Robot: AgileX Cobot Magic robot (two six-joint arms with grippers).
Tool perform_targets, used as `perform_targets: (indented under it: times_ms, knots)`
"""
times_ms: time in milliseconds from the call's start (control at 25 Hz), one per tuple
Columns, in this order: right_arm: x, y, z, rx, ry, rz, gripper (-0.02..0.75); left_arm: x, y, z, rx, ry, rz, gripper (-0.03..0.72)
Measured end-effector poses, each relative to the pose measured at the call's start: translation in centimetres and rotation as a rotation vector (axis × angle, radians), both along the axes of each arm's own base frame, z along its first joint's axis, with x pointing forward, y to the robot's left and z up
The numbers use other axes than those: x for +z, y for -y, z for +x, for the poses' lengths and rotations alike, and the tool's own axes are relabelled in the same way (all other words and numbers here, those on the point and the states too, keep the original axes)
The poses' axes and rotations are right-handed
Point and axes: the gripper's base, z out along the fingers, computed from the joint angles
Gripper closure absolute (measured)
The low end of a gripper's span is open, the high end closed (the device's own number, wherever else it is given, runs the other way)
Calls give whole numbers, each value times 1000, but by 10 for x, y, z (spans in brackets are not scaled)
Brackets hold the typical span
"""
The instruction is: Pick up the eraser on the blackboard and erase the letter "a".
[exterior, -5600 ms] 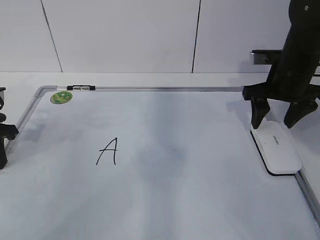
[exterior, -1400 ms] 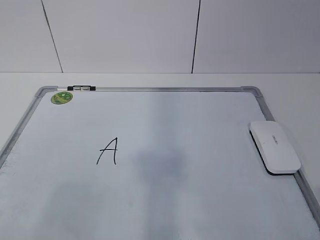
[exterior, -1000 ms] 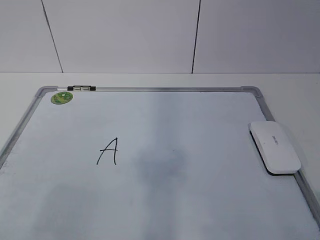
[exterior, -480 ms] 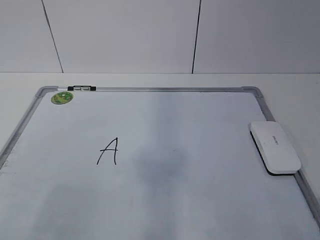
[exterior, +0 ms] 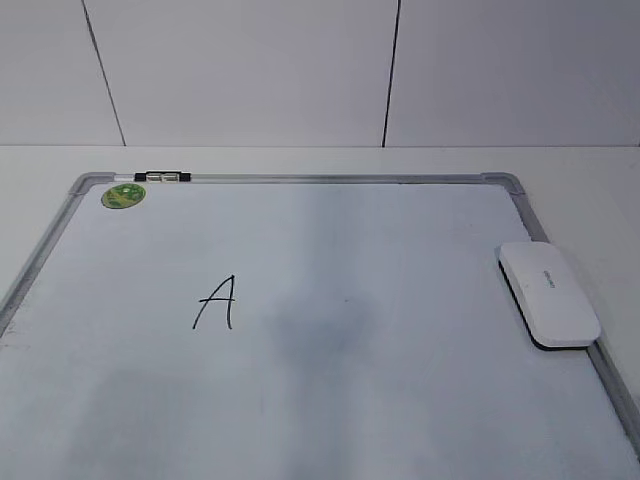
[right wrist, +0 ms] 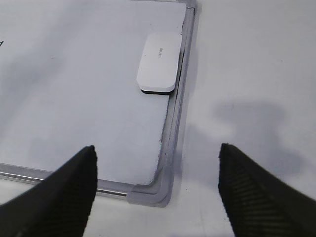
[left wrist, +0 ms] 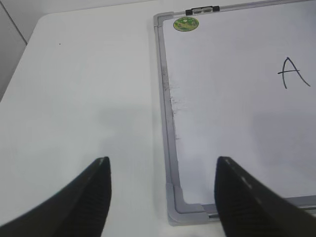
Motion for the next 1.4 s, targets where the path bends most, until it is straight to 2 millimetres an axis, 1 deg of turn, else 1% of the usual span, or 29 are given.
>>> perform_targets:
  times_ms: [160, 360, 480, 1000, 1400]
  knots:
    - [0, 0, 0, -8, 0, 0, 151, 0, 0, 0, 0, 0, 0, 202]
    - [0, -1, 0, -93, 0, 0, 151, 0, 0, 0, 0, 0, 0, 202]
    - [0, -1, 0, -112, 0, 0, 151, 0, 0, 0, 0, 0, 0, 202]
    - [0, -1, 0, -114, 0, 0, 151, 0, 0, 0, 0, 0, 0, 214]
    - [0, -1, 0, -114, 0, 0, 151, 0, 0, 0, 0, 0, 0, 243]
